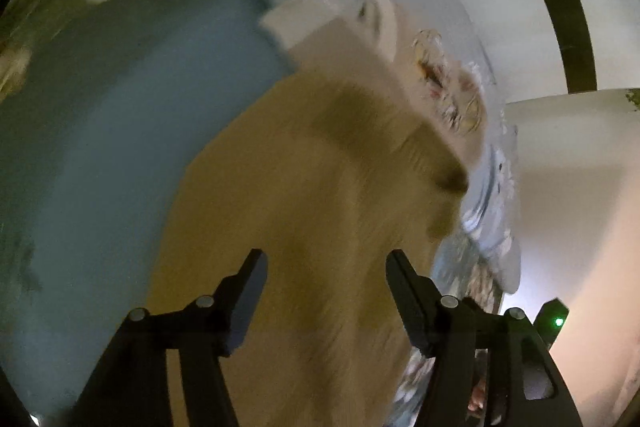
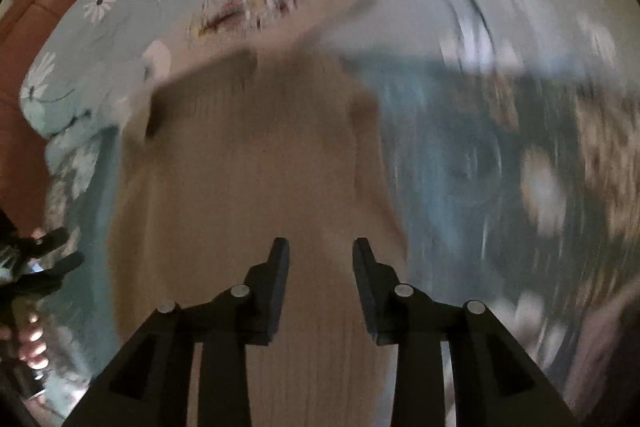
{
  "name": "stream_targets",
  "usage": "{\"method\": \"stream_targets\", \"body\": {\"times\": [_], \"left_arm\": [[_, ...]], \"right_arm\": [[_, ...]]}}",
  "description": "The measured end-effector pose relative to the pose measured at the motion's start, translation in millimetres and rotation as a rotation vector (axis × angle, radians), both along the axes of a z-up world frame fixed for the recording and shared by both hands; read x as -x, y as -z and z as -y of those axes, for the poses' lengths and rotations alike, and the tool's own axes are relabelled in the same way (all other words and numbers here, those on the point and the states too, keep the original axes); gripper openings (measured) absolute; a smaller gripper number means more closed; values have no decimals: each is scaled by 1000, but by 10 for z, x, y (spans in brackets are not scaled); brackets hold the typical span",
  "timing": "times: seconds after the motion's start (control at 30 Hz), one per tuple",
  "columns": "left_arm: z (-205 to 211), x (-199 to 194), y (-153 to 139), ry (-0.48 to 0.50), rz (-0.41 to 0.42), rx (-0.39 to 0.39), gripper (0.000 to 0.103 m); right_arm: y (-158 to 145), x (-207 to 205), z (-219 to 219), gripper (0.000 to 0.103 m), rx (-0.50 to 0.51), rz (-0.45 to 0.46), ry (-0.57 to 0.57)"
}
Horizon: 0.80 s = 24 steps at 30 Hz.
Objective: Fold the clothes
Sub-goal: 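Lay the sweater flat on the duvet with both grippers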
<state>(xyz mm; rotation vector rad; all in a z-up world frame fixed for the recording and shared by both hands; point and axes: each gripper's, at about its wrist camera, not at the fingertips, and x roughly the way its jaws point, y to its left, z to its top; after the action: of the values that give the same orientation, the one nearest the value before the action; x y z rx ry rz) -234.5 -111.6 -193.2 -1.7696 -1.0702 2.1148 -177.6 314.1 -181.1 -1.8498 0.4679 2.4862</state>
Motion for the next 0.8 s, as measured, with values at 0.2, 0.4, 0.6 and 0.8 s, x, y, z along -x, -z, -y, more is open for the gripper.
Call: {"method": "stream_targets", "body": {"times": [0.2,0.4,0.6,0.8], "left_arm": [[-29,-768,-109,80,0,199,66],[-100,-1267,-323,134,-30,219,66],[-9,-1745,-615,131,-86,215,66],[-23,-1853,-565,121,-83,227,67]], "right_arm": [[190,-1031,168,34,29,98,-21],[186,-1580,412,34,69,109,-24],[-87,-1871,524,35,73,19,-21],[-111,-2125,541,36,65,-1,-26]]}}
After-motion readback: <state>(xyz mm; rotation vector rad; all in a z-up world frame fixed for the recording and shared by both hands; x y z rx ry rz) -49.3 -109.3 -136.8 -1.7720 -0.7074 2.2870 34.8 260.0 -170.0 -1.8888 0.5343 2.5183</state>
